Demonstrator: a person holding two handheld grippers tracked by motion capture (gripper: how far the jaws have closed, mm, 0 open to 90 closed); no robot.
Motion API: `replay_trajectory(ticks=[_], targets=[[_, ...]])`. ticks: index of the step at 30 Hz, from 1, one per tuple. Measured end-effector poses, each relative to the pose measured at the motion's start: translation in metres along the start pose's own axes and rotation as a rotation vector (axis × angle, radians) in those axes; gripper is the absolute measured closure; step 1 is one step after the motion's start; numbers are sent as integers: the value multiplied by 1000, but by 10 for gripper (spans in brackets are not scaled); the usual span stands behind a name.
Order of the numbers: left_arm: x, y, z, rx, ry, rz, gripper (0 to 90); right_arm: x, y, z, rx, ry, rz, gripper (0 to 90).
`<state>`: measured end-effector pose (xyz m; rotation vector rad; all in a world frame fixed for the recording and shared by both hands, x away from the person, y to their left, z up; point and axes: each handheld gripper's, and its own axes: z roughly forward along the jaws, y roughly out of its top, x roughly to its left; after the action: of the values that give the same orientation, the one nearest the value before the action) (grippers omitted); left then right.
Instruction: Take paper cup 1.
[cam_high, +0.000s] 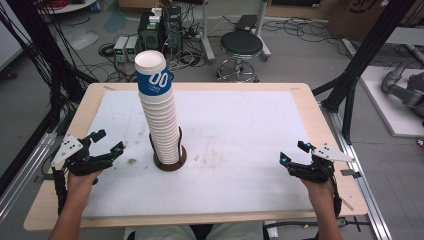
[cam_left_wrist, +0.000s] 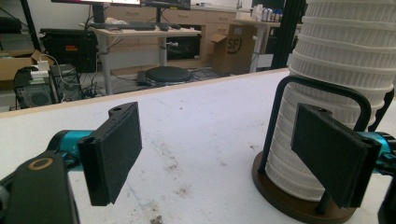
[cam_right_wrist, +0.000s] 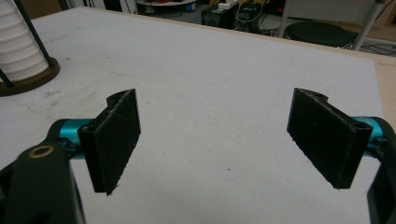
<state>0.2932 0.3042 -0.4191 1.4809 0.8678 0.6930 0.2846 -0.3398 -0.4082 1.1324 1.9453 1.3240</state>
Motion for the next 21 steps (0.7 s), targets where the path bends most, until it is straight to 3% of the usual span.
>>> replay_trajectory(ticks=[15, 21], targets=[[0, 4, 1, -8, -12, -15, 163, -2, -3, -2, 0, 8, 15, 178], [-3, 9, -1, -13, -28, -18, 161, 0, 0, -3, 4, 15, 0, 178]])
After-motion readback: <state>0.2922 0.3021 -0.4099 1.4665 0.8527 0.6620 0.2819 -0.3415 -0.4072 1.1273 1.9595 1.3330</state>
